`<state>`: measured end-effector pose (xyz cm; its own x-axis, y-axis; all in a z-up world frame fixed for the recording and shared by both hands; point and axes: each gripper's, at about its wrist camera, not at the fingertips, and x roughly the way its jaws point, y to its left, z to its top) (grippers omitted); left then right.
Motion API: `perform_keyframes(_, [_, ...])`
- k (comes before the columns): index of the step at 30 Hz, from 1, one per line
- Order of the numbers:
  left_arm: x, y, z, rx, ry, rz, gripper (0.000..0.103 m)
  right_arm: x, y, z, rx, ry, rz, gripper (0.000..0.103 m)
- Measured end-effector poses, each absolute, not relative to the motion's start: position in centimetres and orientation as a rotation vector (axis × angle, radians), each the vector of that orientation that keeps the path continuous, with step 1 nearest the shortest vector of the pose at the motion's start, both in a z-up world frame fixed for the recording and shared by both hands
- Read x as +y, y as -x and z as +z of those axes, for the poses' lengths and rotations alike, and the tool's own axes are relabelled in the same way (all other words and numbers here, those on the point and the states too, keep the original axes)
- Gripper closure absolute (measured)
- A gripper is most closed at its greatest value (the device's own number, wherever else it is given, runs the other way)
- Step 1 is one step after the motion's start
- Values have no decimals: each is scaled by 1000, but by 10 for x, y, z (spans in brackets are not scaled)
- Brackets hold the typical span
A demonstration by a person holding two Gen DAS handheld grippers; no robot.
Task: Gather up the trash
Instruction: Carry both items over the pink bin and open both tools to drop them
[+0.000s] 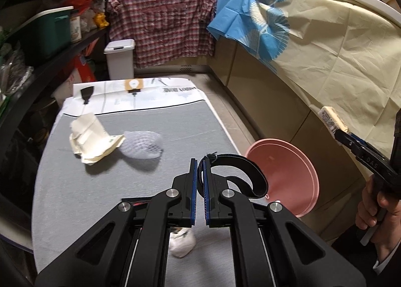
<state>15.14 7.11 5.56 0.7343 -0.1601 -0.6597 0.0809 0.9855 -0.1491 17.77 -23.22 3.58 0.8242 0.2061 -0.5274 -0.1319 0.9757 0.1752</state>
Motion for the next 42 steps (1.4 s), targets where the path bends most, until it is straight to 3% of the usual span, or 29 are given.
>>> perform_keyframes(24, [-66,-230,28,824,25,-284,98,-255,-206,8,686,-117,89,49])
perform_keyframes(36, [-88,-239,10,864,7,-303,98,-250,-211,6,693,-105,93,49])
perform_keyframes(42, [-89,-241,9,870,29,-315,94,-249,-213,3,702,-96,80,43])
